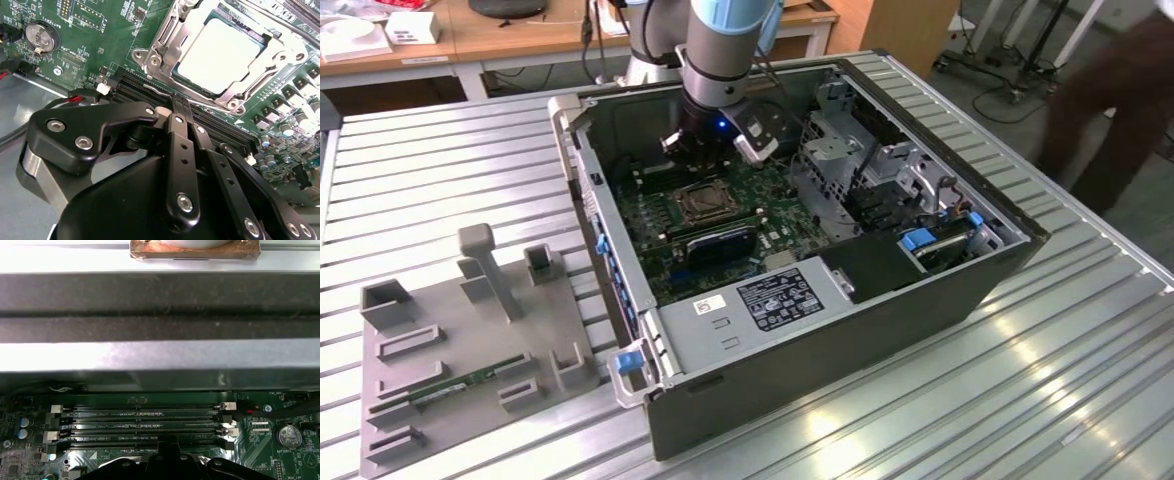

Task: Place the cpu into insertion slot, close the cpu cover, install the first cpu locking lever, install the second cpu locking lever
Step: 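Install the first cpu locking lever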

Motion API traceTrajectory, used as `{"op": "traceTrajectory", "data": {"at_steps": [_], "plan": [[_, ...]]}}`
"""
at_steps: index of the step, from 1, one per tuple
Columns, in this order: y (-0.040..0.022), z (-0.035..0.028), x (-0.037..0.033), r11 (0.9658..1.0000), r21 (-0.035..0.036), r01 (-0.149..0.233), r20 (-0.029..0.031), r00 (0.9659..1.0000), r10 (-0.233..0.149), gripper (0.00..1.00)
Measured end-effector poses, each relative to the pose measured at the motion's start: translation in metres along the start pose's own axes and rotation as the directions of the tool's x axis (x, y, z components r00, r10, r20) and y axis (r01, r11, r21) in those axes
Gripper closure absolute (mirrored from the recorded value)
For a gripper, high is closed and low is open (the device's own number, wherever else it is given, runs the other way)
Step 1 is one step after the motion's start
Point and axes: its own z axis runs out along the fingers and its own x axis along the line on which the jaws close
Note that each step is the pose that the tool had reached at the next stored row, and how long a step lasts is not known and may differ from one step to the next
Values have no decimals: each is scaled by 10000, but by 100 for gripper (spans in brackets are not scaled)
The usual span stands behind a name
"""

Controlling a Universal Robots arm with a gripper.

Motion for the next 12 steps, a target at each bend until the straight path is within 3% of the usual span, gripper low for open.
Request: {"op": "traceTrajectory", "data": {"at_steps": [12], "plan": [[-5,38,0,10000,-1,-1,1,10000,1,89]]}}
